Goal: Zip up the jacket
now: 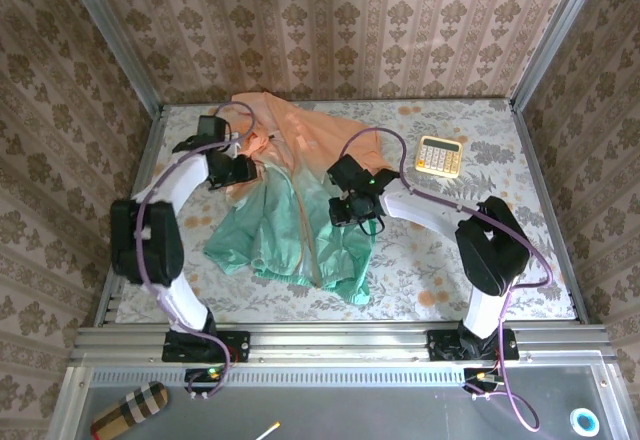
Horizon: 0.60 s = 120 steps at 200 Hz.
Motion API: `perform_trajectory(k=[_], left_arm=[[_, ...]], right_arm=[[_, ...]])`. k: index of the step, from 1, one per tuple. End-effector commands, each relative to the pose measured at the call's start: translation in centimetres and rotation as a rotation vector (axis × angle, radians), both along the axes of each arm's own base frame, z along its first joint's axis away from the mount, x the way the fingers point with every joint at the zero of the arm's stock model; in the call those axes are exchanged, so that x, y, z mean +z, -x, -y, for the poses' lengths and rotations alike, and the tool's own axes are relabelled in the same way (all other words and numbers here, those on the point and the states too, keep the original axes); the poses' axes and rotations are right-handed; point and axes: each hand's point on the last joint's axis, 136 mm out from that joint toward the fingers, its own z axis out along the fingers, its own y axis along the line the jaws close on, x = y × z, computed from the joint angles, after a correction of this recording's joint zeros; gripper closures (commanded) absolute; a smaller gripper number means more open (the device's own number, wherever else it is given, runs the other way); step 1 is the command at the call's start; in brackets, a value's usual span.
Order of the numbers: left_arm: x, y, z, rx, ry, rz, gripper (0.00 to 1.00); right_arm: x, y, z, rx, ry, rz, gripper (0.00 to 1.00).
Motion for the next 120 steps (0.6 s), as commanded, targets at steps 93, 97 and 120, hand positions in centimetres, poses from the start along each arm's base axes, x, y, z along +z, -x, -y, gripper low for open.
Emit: perform_trajectory(k=[93,97,120], left_arm=[[-7.1,16.9,6.7,-0.064,0.094,-0.166,0.89],[-7.4,17.1,6.7,-0.07,0.092,-0.165,0.9],[-9.6,18.4,5.5,-0.071,0.05,-0.198,0.95]], right_arm=[[-5.2,-2.2,-2.6,0.048,0.034,-0.132,0.84],[-5.4,-2.3,-2.4,0.043,0.039,-0.135,0.83],[-6.9,-2.9,-0.8,-0.01,0.085,-0.173,0.84]])
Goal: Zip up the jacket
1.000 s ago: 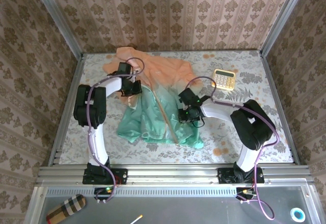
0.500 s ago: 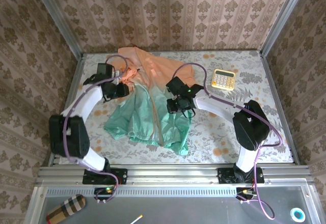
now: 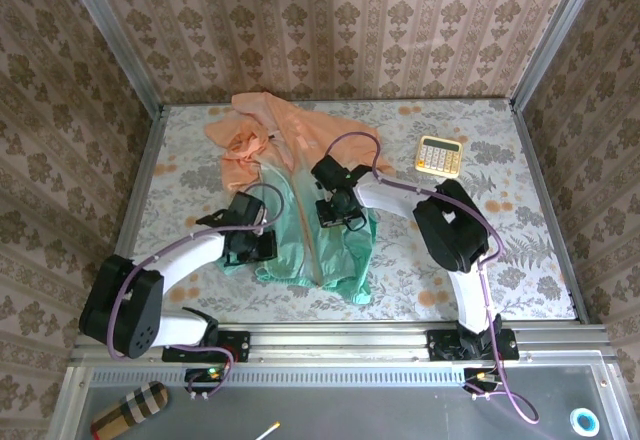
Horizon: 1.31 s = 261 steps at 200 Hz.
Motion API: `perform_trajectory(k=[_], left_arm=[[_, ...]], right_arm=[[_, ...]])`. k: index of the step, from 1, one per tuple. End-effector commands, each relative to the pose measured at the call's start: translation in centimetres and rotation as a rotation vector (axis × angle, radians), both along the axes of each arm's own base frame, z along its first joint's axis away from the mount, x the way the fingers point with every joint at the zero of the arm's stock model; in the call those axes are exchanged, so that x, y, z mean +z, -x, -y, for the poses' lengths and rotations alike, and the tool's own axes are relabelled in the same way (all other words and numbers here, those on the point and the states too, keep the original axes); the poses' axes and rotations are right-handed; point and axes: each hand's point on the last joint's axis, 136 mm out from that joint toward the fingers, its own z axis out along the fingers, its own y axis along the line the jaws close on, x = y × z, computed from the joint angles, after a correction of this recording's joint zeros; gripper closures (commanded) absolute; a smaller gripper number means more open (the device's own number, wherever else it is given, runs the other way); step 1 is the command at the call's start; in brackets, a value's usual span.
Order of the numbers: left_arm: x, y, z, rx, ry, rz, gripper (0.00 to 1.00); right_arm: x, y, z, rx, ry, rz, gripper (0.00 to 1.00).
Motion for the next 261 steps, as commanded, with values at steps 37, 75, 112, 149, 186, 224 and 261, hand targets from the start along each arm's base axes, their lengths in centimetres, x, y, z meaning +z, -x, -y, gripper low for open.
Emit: perform_trajectory(k=[37,75,112,149,186,224,261], left_arm=[[-1.5,1.1,-0.9,0.029,-0.01,-0.01,0.95],[2.4,0.8,-1.4,0.006,-0.031,0.065,0.84],[6.8,1.4,-1.4,-0.054,-0.073,0.18,0.69],[8.3,2.7,0.1,-0.13,-0.091,0.237,0.67],[6.7,4.4,2.7,-0.237,-0.157,0.222,0.66],[4.7,5.2,4.3,-0.296,-0.226,0.213,0.63],[2.8,5.2,3.9,-0.302,-0.287,0.22,0.56]], right_arm=[[-1.3,-0.8,3.2,-0.065,0.087,-0.049,0.84],[0.6,-0.5,3.4,-0.079,0.057,-0.022,0.84],[4.7,0.2,3.2,-0.084,0.008,0.027,0.75],[7.8,2.1,2.3,-0.065,-0.032,0.061,0.73],[8.0,5.2,0.8,-0.042,-0.065,0.036,0.73],[6.3,7.4,0.3,-0.064,-0.086,-0.005,0.73],[5.5,7.9,0.2,-0.056,-0.072,-0.024,0.73]])
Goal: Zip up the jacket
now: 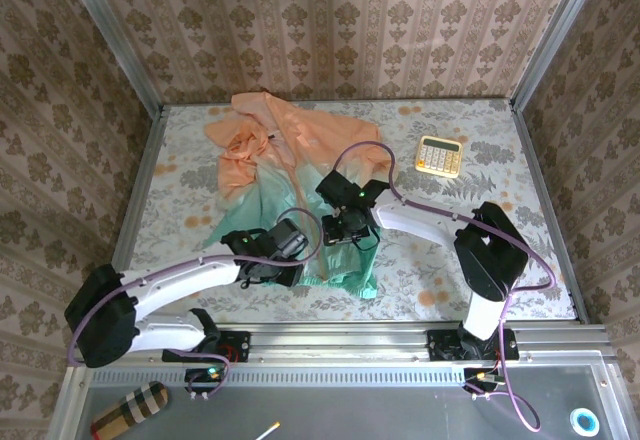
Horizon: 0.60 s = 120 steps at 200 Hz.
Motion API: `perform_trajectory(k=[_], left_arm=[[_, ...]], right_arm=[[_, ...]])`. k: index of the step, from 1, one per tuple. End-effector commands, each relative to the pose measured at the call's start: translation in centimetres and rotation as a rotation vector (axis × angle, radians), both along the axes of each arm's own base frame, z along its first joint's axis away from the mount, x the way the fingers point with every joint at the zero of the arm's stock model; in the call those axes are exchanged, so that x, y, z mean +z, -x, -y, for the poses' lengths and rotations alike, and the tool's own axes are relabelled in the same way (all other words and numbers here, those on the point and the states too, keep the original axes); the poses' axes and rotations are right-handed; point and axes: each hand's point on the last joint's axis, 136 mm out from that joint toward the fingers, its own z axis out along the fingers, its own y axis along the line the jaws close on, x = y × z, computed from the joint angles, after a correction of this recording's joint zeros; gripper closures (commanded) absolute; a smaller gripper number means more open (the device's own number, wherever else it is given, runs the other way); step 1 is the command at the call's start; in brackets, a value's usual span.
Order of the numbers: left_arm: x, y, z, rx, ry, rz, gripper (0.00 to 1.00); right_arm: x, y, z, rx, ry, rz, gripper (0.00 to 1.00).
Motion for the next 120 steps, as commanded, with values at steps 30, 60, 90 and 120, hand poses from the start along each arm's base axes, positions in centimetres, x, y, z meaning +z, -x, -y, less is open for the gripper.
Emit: perform_trajectory(k=[30,60,90,120], left_arm=[[-0.8,-0.5,1.5,-0.019,0.032,0.041,0.55],[-2.0,-0.1,2.0,-0.027,0.039,0.03,0.54],[-3.7,0.2,1.0,0.002,-0.002,0.016,0.56],[-3.0,-0.1,0.5,0.011,-0.011,0.045,0.89]], right_arm=[[0.0,0.3,-0.2,-0.015,-0.012,-0.011,0.73],[-0.8,0.7,0.2,-0.021,-0.002,-0.03,0.74],[-1.6,1.2,0.3,-0.033,-0.009,-0.045,0.74],[-2.5,1.4,0.5,-0.032,0.008,-0.06,0.74]])
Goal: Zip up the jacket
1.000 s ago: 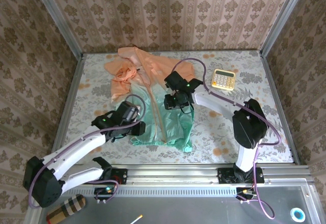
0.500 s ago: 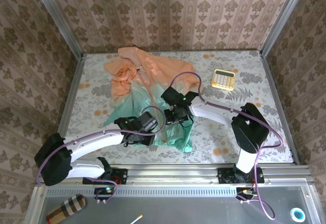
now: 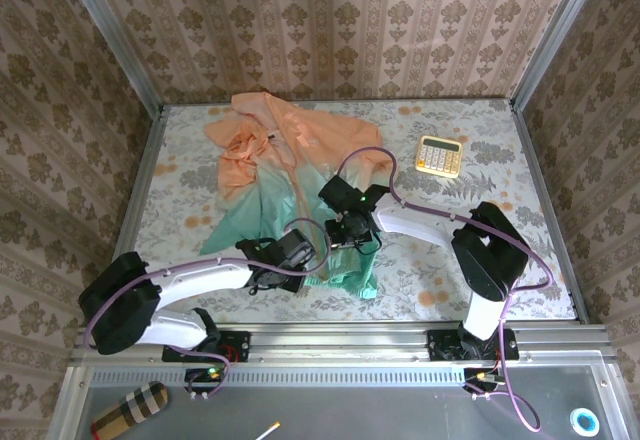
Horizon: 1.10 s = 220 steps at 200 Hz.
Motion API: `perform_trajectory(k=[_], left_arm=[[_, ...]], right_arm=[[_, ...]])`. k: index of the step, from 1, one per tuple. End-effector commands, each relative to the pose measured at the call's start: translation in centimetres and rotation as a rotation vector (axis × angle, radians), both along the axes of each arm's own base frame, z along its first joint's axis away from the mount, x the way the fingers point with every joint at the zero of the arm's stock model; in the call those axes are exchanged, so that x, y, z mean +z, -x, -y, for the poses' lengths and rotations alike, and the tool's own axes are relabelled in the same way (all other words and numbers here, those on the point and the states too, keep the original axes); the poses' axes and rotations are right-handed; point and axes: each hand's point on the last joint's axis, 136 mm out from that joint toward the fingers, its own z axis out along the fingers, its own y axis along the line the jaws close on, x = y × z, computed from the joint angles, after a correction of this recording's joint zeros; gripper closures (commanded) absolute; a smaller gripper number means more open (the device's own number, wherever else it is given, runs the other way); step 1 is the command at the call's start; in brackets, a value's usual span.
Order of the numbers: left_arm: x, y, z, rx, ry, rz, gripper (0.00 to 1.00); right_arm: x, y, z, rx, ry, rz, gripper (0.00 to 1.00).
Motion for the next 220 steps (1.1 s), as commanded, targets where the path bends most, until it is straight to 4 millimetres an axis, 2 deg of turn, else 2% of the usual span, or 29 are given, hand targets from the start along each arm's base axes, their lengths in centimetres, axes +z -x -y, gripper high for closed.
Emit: perform_trajectory(k=[1,13,49,85,107,126,140,161,188,220], left_arm=[[0.7,-0.4,-0.3,0.017,0.002,0.037,0.9],[1.4,-0.7,-0.4,0.025,0.023,0.054,1.0],[3.8,-1.3,-1.2,0.074,0.138,0.072,1.0],[7.0,-1.7,-1.6,0.115,0.318,0.097,1.0],[8.9,-1.9,-1.1,0.138,0.472,0.101,1.0],[10.1,-2.2,-0.7,0.159,0.584,0.097,1.0],[10.5,-2.4,-0.6,0.177,0.654,0.088,1.0],[10.5,-2.8,-0.5,0.208,0.76,0.059,1.0],[10.6,-3.3,-0.2,0.236,0.879,0.02,1.0],[11.1,-3.5,-0.1,0.233,0.95,0.005,1.0]], right_arm=[[-0.8,0.4,-0.1,-0.01,-0.001,-0.022,0.74],[-1.2,0.5,0.1,-0.009,0.008,-0.027,0.75],[-2.2,0.8,0.2,-0.01,0.013,-0.048,0.76],[-2.1,0.7,0.1,-0.018,0.008,-0.039,0.76],[0.0,-0.1,-0.5,-0.029,-0.046,0.023,0.77],[3.5,-1.3,-1.2,-0.033,-0.126,0.117,0.76],[5.9,-1.9,-1.7,-0.027,-0.19,0.159,0.74],[8.2,-1.9,-2.9,-0.005,-0.296,0.152,0.71],[9.6,-1.2,-5.4,0.024,-0.445,0.087,0.68],[9.8,-0.9,-7.1,0.009,-0.562,0.033,0.66]])
